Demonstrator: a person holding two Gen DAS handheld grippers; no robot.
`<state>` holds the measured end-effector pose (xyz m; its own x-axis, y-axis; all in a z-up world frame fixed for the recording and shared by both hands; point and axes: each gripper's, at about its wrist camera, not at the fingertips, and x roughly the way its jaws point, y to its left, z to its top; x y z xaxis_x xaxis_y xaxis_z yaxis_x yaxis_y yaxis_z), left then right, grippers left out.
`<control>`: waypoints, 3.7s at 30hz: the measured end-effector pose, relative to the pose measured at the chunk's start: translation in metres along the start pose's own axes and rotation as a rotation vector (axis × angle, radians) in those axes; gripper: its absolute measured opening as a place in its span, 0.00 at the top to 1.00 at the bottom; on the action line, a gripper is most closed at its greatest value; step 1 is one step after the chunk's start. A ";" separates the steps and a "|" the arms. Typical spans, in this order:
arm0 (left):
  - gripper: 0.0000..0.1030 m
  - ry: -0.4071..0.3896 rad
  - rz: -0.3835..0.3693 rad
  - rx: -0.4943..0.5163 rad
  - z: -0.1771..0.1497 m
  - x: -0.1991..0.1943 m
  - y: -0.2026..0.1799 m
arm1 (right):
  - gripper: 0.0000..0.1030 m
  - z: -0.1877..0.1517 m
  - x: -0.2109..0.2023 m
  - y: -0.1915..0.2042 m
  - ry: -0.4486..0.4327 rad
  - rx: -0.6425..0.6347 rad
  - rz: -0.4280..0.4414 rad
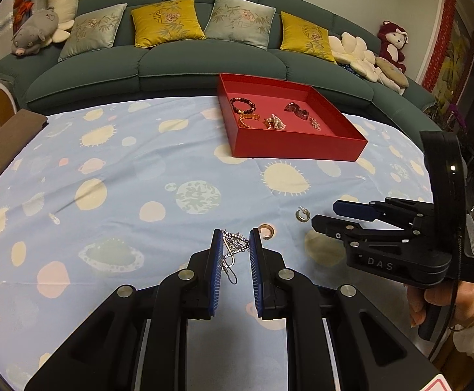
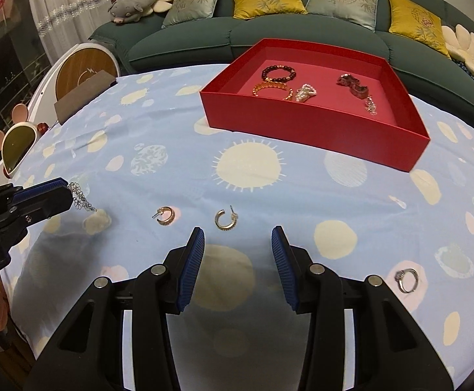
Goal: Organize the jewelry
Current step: 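Grasp a gold hoop earring with the right gripper while the left gripper lifts the heart pendant, then carry the heart pendant and hoop earring into the red tray and open both grippers, then grasp the silver ring with the right gripper while the left gripper approaches the small gold earring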
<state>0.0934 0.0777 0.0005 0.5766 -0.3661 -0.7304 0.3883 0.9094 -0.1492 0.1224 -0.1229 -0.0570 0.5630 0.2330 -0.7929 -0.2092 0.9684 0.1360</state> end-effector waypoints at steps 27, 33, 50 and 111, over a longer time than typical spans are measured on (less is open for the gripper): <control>0.87 -0.036 -0.034 -0.005 0.022 -0.011 -0.012 | 0.83 0.022 -0.025 0.009 -0.100 -0.037 -0.023; 0.87 -0.096 -0.078 0.018 0.058 -0.021 -0.040 | 0.83 0.041 -0.074 -0.019 -0.210 0.030 -0.025; 0.87 -0.139 -0.068 0.082 0.161 0.053 -0.089 | 0.83 0.106 -0.105 -0.131 -0.356 0.246 -0.107; 0.53 -0.099 0.038 -0.008 0.062 -0.005 -0.060 | 0.55 -0.005 -0.158 -0.119 -0.303 0.245 -0.180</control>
<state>0.1113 0.0126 0.0542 0.6589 -0.3487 -0.6666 0.3595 0.9243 -0.1282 0.0542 -0.2756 0.0488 0.7906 0.0385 -0.6112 0.0894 0.9801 0.1775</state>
